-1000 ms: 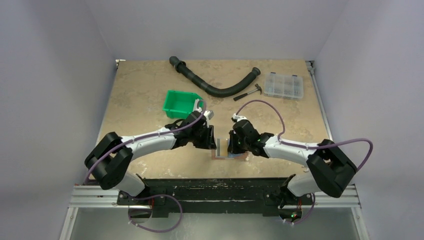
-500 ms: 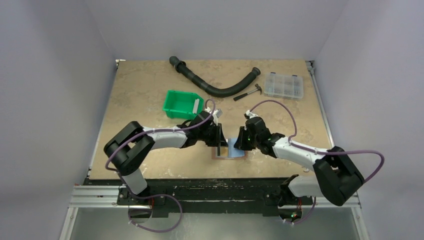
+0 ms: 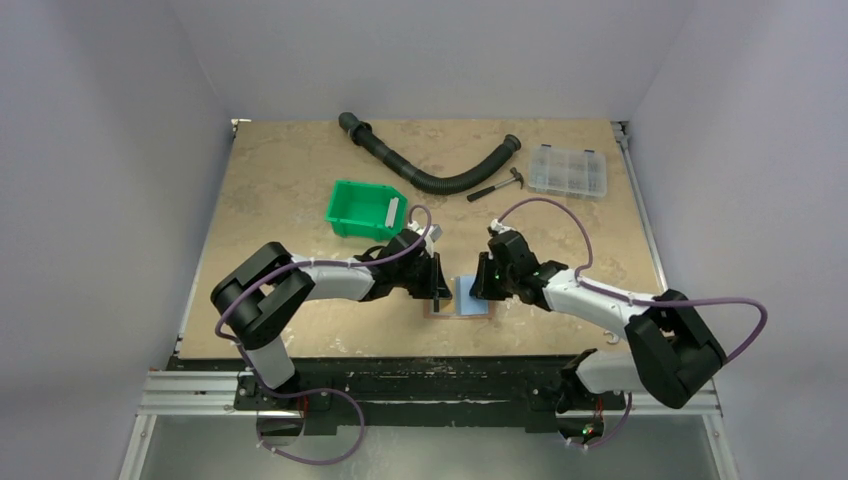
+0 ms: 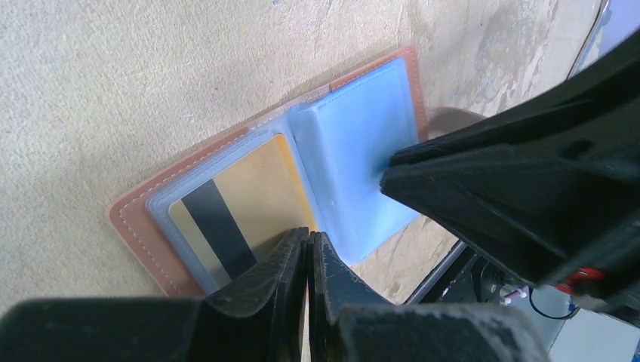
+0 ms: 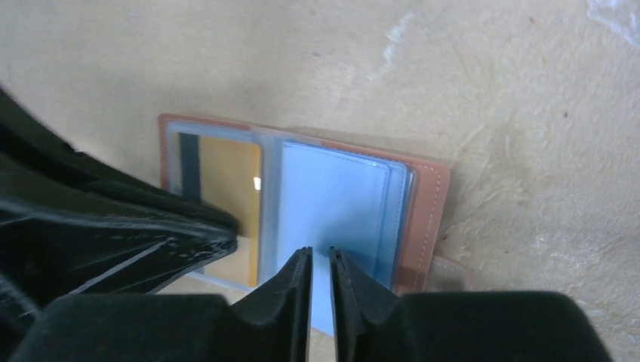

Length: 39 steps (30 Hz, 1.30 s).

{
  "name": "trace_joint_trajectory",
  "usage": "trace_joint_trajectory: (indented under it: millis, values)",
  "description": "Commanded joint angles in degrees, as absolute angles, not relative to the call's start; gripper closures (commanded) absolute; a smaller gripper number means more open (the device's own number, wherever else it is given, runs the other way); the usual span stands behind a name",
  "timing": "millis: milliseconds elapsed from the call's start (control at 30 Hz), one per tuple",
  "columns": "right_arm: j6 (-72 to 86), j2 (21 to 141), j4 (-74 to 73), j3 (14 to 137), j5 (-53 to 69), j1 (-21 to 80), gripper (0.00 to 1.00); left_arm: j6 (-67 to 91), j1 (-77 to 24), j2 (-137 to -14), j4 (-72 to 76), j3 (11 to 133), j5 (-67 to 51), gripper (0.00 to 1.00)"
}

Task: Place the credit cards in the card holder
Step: Open the card holder at the center of the board.

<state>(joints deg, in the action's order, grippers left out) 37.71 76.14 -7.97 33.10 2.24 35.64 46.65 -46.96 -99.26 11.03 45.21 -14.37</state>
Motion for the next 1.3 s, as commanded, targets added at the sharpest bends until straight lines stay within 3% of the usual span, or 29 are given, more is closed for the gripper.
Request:
trace_joint_trajectory:
  millis: [0,200,500,667,967,1267]
  values:
    - [33.4,71.6,-13.8,39.4,0.7,37.7,0.74,43.8,-46.7,-97.4,5.9,45.9,-13.6,0.89]
    - [36.3,70.8,-8.6,38.2,9.0,37.9,0.64,45.4,-46.7,-96.1,8.0,49.1,-18.0,0.81]
    - [39.3,77.4,-2.2,28.4,4.4,35.9,0.69,43.9,-46.6,-99.6,7.9,41.0,-10.1,0.82]
    - [39.0,78.5,-4.0,29.8,5.1,35.9,0.72,44.0,-46.6,-99.5,8.6,40.5,-11.7,0.81]
    - [35.9,67.6,-11.6,36.5,4.7,35.9,0.59,42.7,-46.5,-93.5,4.9,49.6,-16.0,0.72]
    - [33.9,65.8,-11.9,40.3,6.1,35.9,0.41,39.9,-41.0,-85.0,-2.0,56.6,-16.7,0.57]
